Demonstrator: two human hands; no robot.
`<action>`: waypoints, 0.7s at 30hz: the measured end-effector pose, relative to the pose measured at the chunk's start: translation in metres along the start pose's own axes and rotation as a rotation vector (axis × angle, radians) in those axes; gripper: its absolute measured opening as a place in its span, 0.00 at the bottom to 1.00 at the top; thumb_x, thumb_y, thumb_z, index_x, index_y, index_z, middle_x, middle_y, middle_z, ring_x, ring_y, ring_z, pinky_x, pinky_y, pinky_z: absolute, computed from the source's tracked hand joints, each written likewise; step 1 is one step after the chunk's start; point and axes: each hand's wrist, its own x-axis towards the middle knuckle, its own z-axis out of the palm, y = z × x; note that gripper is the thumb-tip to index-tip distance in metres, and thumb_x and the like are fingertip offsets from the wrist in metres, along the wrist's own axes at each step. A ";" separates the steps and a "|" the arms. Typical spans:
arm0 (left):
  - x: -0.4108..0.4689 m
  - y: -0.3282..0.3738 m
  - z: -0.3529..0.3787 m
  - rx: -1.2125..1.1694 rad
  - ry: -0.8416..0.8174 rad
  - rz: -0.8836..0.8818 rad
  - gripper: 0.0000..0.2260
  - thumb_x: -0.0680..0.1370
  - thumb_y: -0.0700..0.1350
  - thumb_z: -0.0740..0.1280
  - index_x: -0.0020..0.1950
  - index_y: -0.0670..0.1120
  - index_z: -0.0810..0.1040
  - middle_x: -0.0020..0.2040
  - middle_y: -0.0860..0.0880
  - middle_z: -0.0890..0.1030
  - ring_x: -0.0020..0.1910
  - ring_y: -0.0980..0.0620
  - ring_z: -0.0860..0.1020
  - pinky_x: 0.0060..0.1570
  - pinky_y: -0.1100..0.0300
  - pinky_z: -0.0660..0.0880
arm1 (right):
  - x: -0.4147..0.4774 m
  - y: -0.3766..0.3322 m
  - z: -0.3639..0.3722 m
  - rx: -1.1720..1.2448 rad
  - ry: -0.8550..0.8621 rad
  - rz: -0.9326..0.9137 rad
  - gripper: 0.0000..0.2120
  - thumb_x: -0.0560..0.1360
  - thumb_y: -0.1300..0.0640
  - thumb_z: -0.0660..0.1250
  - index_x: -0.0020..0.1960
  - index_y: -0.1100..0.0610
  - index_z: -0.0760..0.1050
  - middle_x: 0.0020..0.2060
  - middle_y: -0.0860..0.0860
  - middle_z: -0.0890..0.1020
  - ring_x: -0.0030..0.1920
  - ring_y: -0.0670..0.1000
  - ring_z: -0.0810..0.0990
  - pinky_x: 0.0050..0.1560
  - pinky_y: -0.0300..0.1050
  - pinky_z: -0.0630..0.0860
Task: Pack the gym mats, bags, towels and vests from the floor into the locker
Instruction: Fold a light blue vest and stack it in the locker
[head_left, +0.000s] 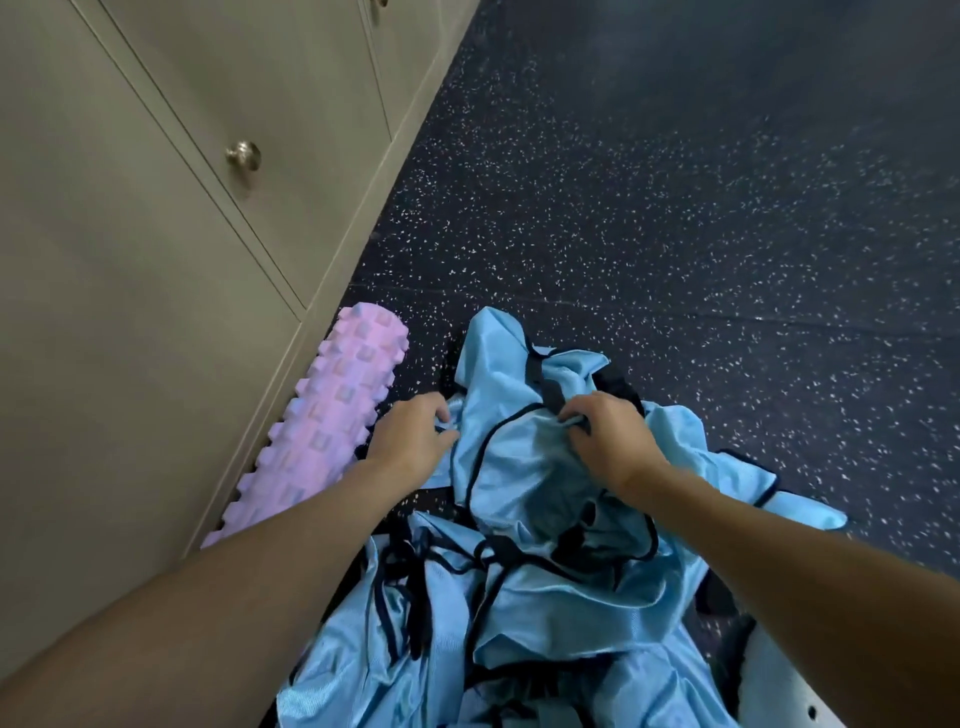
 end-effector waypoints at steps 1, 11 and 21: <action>-0.003 -0.001 -0.001 -0.024 0.006 -0.009 0.06 0.78 0.42 0.70 0.51 0.47 0.73 0.42 0.47 0.78 0.32 0.49 0.73 0.37 0.51 0.75 | -0.002 0.003 -0.003 -0.007 0.017 0.015 0.13 0.76 0.67 0.61 0.56 0.59 0.80 0.51 0.54 0.78 0.54 0.56 0.76 0.47 0.43 0.66; -0.041 0.029 -0.089 -0.152 0.221 0.286 0.06 0.79 0.39 0.70 0.55 0.42 0.84 0.49 0.53 0.82 0.42 0.56 0.78 0.43 0.73 0.68 | -0.028 -0.042 -0.045 -0.110 0.072 -0.053 0.08 0.76 0.58 0.63 0.54 0.53 0.77 0.53 0.49 0.73 0.59 0.54 0.71 0.61 0.48 0.61; -0.118 0.093 -0.253 -0.065 0.427 0.689 0.05 0.75 0.34 0.72 0.46 0.43 0.84 0.42 0.54 0.80 0.41 0.59 0.76 0.45 0.70 0.70 | -0.071 -0.200 -0.140 0.255 0.158 -0.455 0.12 0.78 0.54 0.68 0.61 0.52 0.80 0.55 0.46 0.83 0.57 0.47 0.78 0.59 0.45 0.72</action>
